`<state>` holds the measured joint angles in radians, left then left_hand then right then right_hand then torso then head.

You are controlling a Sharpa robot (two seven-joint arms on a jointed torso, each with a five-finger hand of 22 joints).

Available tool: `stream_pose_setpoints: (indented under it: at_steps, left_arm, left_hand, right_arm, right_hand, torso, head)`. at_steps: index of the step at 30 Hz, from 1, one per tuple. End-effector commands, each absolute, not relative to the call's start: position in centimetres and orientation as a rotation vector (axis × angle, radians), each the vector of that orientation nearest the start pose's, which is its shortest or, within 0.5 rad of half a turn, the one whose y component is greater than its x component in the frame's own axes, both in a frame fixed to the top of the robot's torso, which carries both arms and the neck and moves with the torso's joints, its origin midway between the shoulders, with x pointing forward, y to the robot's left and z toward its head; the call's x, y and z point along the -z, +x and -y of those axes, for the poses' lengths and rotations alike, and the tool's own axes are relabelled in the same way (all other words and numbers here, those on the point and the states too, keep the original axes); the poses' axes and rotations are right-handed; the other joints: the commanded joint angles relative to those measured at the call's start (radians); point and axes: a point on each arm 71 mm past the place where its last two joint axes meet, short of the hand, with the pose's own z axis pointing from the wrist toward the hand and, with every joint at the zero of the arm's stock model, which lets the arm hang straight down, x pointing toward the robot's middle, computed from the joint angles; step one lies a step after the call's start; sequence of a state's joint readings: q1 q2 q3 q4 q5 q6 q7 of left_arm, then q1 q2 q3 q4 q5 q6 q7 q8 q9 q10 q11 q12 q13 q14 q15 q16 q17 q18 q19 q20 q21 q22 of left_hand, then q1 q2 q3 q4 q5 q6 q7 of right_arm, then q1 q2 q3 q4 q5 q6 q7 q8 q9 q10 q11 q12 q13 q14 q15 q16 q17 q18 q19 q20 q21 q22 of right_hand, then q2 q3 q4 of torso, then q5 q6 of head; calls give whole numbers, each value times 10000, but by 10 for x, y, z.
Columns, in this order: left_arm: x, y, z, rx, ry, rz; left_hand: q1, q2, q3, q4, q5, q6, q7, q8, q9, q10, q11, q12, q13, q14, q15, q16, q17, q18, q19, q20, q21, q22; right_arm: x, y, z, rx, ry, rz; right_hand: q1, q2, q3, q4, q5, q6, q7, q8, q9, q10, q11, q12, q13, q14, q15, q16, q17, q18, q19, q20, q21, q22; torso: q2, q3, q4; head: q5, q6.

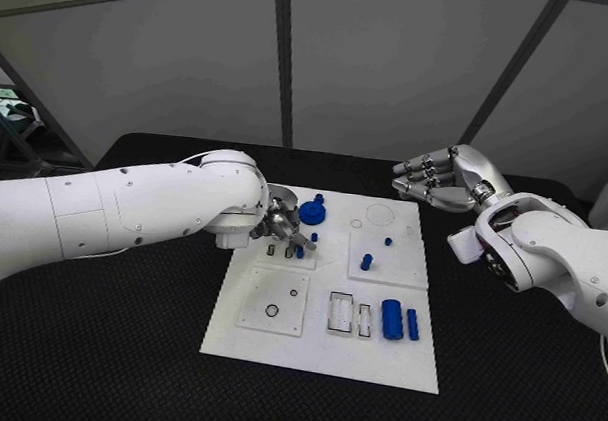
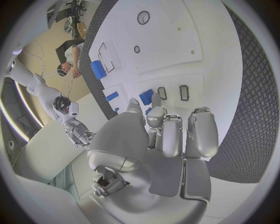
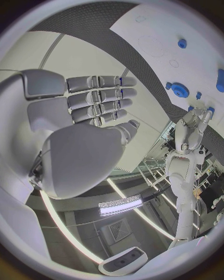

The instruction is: Assemble the parts on the task board

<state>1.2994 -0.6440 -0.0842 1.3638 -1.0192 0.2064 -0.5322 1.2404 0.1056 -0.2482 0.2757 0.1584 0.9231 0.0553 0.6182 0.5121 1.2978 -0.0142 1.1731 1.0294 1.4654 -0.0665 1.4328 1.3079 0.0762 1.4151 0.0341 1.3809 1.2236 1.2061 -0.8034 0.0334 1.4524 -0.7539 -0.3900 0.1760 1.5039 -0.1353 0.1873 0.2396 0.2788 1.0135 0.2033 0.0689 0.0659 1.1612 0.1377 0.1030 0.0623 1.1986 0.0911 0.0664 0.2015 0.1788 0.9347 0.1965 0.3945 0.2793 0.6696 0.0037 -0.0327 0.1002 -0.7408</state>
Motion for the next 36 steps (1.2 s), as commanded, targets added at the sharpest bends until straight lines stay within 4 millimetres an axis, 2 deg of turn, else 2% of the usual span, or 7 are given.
stream_pose_setpoints:
  at_steps: [1, 14, 22, 24, 25, 28, 36]
  left_arm:
    - [205, 510, -161, 4098, -912, -23711]
    - [205, 511, -160, 4157, -980, -23688]
    - [205, 509, -161, 4485, -1410, -23825]
    - [205, 508, -163, 4600, -1624, -23835]
    - [205, 508, -165, 4638, -1709, -23821]
    - [204, 507, -168, 4766, -2007, -23752]
    - [201, 505, -182, 5208, -3403, -23123]
  left_hand:
    - [156, 42, 43, -80, 71, -70, -16, 66, 45, -21, -28, -30, -10, 596, -97, -32, 983, -82, 91, 3, 38, 25]
    - [1468, 483, 1212, -736, 146, -303, -112, -21, 257, -113, -121, -164, -113, 597, -175, -47, 996, -89, 108, -65, 36, 96]
    - [2110, 214, 2564, -1050, 522, -455, -118, -214, 278, -297, -147, -440, -326, 595, -211, -58, 1006, -88, 94, -121, 17, 113]
    - [2209, -107, 3449, -1108, 748, -505, -88, -261, 315, -370, -125, -608, -473, 595, -204, -60, 1014, -93, 93, -120, 21, 143]
    - [1834, -830, 4815, -939, 801, -496, -139, -237, 426, -312, 68, -688, -546, 596, -140, -64, 1024, -110, 86, -71, 19, 170]
    - [1017, -1805, 7498, -981, 810, -492, -24, -40, 741, -251, -2, -768, -671, 602, -206, -73, 1036, -99, 93, -20, 26, 233]
    - [-401, -2396, 9848, -1904, 773, -615, -14, 390, 1325, -284, -71, -999, -1038, 611, -140, -83, 1055, -108, 123, -45, 51, 365]
  right_arm:
    - [150, 510, 203, -11421, 4308, -15180]
    - [150, 511, 203, -11425, 4308, -15203]
    - [151, 511, 203, -11422, 4310, -15228]
    - [151, 511, 203, -11419, 4311, -15235]
    - [151, 512, 203, -11416, 4312, -15236]
    - [151, 512, 203, -11405, 4316, -15241]
    - [152, 514, 208, -11293, 4366, -15244]
  right_hand:
    - [-138, 2, 10, -80, 79, -52, 36, -45, 1, -13, 38, -60, -7, 24, 56, -36, -20, 23, 0, 71, -34, -19]
    - [-141, 9, 28, -120, 206, -65, 36, -38, 4, -15, 37, -63, -6, 31, 54, -32, -75, 29, 41, 74, -96, -66]
    - [-151, 4, 38, -147, 305, -80, 41, -38, 4, -24, 41, -69, -6, 34, 55, -30, -118, 30, 71, 75, -142, -101]
    - [-155, 7, 46, -155, 348, -85, 42, -38, 4, -26, 42, -70, -6, 38, 55, -28, -133, 31, 84, 75, -159, -114]
    - [-155, 7, 46, -155, 348, -85, 42, -38, 4, -26, 42, -70, -6, 38, 55, -28, -133, 31, 84, 75, -159, -114]
    - [-157, 7, 47, -157, 358, -86, 43, -38, 4, -27, 42, -70, -6, 39, 55, -28, -137, 31, 87, 75, -163, -117]
    - [-190, 3, 43, -154, 395, -89, 47, -35, 5, -26, 46, -70, -5, 44, 57, -26, -158, 29, 102, 77, -186, -134]
  torso:
    - [4, -1, -10]
    - [0, -2, -3]
    - [-5, -3, -2]
    - [-10, -4, 0]
    - [-12, -3, 0]
    - [-17, -2, 8]
    - [-49, -12, 48]
  head:
    - [-2, -17]
    - [-3, -77]
    - [12, -99]
    - [5, -100]
    - [5, -97]
    - [6, -96]
    - [15, -113]
